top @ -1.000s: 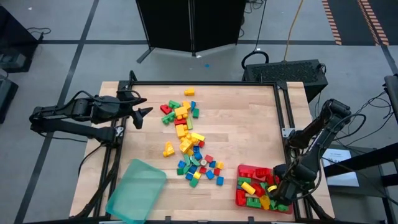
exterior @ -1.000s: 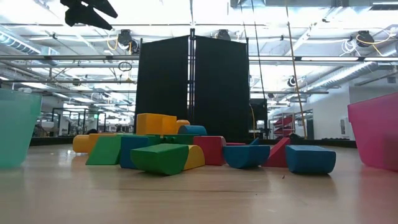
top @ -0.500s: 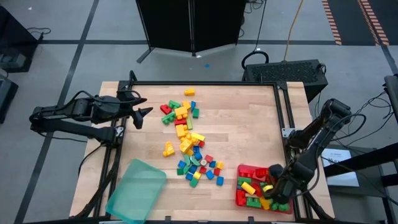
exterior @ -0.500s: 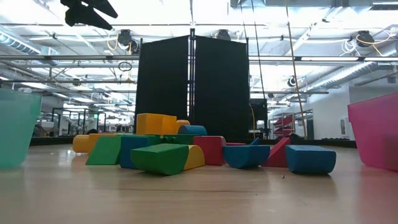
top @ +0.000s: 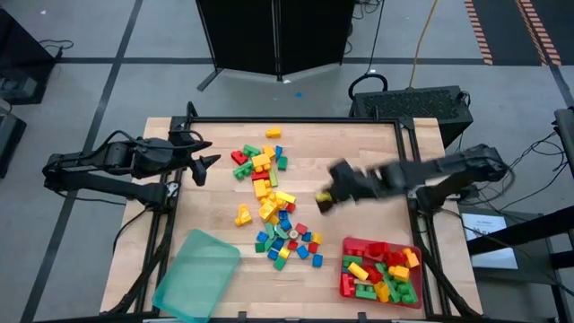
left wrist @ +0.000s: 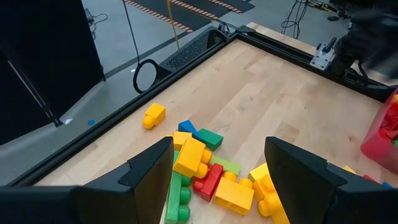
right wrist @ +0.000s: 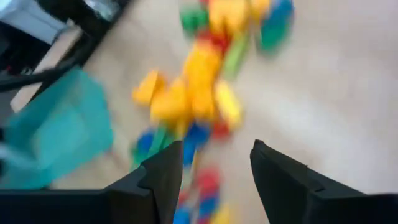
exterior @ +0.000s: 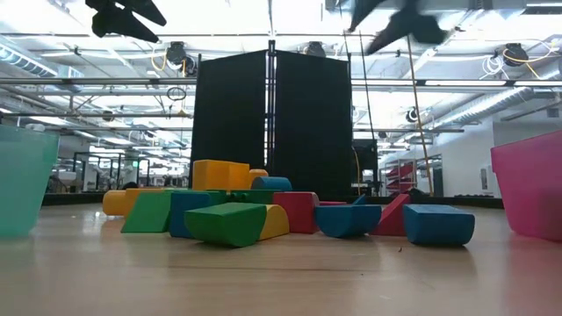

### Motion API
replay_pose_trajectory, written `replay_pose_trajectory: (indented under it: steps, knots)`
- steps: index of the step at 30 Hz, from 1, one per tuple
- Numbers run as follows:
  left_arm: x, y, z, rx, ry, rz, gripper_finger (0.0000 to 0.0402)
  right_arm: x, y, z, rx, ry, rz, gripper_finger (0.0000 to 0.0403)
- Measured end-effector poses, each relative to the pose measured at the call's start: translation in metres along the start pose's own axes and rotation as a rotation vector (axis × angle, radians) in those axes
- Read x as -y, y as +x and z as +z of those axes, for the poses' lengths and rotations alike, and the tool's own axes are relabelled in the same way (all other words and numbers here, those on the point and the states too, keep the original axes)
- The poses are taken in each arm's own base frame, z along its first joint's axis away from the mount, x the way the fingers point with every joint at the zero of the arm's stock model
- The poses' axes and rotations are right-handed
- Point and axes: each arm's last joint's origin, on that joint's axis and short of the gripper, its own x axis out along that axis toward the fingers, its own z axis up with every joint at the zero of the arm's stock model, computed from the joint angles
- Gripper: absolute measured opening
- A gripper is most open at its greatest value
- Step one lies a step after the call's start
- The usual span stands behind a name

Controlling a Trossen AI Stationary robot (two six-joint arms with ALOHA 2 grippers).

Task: Sort blocks by size
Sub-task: Put the 2-stud yellow game piece into the pink bin

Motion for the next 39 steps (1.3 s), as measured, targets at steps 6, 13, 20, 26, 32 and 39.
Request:
replay_pose_trajectory:
  steps: [6,13,20,26,32,39]
  knots:
    - [0.0,0.0,0.0,0.0,0.001,0.0,0.0255,0.014,0.057,0.08,0.215,-0.427,0.183,0.0184]
    - [0.0,0.0,0.0,-0.003,0.001,0.001,0.0255,0.02,0.121,0.133,0.131,-0.68,0.114,0.0254]
    - [0.0,0.0,-0.001,-0.01,0.004,0.004,0.0255,0.004,0.189,0.165,-0.054,-0.846,0.013,0.033]
    - [-0.001,0.0,-0.002,-0.021,0.01,0.009,0.0255,0.007,0.236,0.161,-0.211,-0.993,-0.057,0.0333]
    - [-0.002,0.0,-0.004,-0.036,0.012,0.015,0.0255,0.019,0.249,0.147,-0.295,-1.008,-0.099,0.0334]
    - [-0.002,0.0,-0.004,-0.038,0.012,0.016,0.0255,0.015,0.265,0.148,-0.208,-1.052,-0.066,0.0334]
